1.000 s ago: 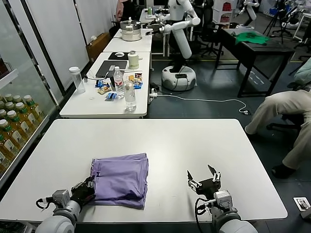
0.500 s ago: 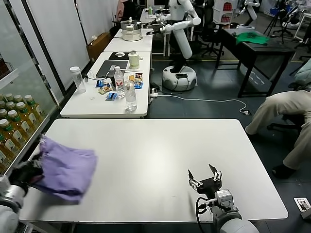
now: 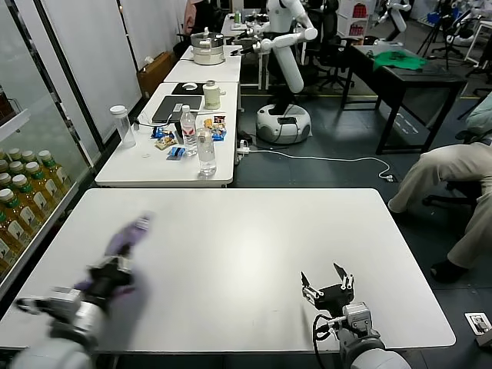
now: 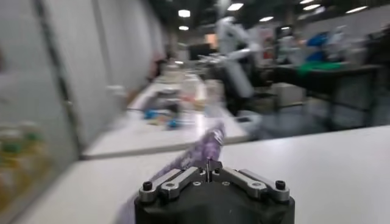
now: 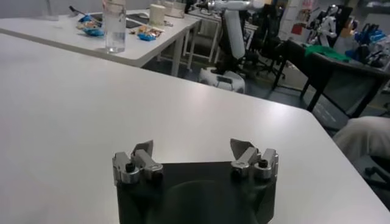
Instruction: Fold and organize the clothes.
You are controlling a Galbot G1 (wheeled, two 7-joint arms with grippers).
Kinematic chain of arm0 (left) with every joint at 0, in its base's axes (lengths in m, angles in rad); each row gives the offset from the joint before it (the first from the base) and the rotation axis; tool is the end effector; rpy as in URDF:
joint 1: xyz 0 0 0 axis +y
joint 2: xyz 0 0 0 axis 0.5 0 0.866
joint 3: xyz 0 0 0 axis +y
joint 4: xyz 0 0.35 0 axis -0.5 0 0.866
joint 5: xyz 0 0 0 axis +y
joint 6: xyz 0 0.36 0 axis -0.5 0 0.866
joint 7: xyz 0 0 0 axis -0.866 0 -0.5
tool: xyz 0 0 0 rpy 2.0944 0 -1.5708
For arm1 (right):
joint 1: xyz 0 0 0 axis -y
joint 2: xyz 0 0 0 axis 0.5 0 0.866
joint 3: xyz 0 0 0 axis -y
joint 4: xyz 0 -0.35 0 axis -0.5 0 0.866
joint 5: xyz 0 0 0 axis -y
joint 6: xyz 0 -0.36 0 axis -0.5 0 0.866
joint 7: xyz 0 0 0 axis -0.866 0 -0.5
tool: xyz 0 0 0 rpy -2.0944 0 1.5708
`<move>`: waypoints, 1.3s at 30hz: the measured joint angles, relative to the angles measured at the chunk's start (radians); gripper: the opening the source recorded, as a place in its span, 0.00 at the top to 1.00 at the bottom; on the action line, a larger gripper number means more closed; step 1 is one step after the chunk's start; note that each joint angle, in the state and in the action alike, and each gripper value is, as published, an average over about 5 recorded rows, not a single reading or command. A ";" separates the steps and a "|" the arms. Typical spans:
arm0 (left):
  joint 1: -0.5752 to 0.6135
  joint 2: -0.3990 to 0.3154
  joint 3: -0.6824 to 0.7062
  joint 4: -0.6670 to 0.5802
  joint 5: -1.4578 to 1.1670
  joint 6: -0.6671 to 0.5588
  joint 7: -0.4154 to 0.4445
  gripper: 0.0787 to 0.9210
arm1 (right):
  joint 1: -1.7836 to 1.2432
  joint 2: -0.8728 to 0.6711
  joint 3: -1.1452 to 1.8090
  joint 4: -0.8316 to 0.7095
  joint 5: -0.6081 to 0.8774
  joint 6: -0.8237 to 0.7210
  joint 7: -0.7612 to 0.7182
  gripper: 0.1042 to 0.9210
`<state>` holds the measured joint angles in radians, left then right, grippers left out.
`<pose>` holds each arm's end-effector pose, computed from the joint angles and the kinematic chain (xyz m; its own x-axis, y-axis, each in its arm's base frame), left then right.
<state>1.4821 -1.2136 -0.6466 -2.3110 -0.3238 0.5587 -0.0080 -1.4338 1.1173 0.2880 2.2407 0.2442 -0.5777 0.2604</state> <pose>0.2017 0.0680 -0.1919 -0.9605 0.1082 0.2566 0.1297 0.9892 0.0684 0.2004 0.0038 -0.2355 -0.9182 -0.1241 0.3761 -0.2012 0.9641 -0.1731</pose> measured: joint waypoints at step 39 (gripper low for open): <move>-0.050 -0.026 0.052 0.018 0.154 -0.218 -0.118 0.12 | 0.163 0.090 -0.277 -0.134 0.306 0.003 0.089 0.12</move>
<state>1.4319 -1.2394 -0.5945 -2.2928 -0.1700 0.3410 -0.1263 -1.2705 1.2075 0.0106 2.1072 0.5498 -0.5748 0.3491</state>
